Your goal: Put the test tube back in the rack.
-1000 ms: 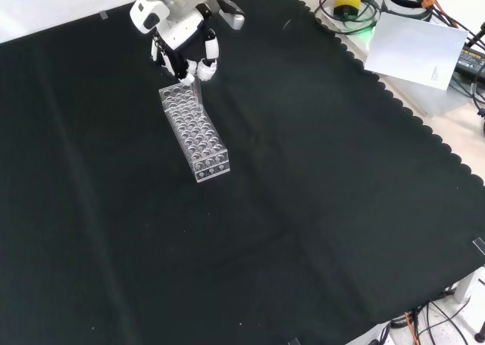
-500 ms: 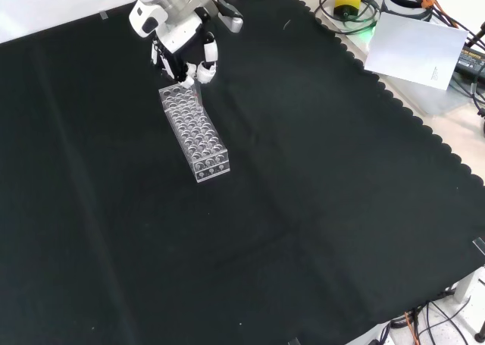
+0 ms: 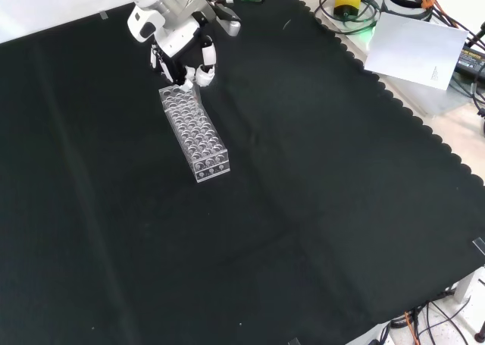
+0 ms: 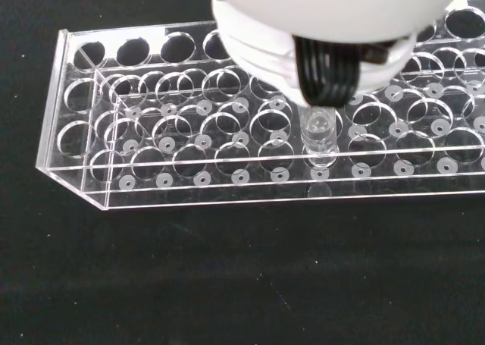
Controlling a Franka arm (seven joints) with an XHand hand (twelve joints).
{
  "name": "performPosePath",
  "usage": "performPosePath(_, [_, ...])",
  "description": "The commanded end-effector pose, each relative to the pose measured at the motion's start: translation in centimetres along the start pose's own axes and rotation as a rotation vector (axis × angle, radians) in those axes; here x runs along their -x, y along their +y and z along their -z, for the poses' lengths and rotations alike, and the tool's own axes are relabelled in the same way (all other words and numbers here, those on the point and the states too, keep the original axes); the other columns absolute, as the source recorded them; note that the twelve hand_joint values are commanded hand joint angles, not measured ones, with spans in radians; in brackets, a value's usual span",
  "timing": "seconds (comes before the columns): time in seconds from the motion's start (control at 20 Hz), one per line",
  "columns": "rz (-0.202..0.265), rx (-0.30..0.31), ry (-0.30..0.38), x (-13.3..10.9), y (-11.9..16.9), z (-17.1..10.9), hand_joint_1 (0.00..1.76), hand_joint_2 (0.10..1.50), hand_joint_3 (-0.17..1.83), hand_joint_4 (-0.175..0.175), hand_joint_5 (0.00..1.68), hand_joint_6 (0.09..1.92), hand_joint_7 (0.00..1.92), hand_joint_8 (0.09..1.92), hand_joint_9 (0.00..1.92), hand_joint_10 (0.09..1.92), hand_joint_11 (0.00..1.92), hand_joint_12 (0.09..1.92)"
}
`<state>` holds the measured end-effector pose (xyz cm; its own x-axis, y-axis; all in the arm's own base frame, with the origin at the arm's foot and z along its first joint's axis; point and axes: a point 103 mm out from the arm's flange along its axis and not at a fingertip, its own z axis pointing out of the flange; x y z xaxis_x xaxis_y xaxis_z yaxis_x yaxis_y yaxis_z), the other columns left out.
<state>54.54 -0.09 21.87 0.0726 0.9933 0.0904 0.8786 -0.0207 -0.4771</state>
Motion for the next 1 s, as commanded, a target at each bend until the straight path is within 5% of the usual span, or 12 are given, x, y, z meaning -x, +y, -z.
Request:
performPosePath(0.05, [-0.003, -0.008, 0.005, 0.1, 0.3, -0.4, 1.44, 0.57, 0.7, -0.175, 1.38, 0.44, 1.47, 0.59, 1.51, 0.09, 0.76, 1.19])
performPosePath(0.8, [0.01, -0.058, 0.014, 0.0, 2.1, -3.5, 1.44, 0.57, 0.7, -0.175, 1.38, 0.44, 1.47, 0.59, 1.51, 0.09, 0.76, 1.19])
performPosePath(1.0, [0.017, -0.061, 0.089, 0.4, 1.9, -3.5, 1.4, 0.57, 0.71, -0.175, 1.38, 0.46, 1.46, 0.55, 1.55, 0.09, 0.75, 1.2])
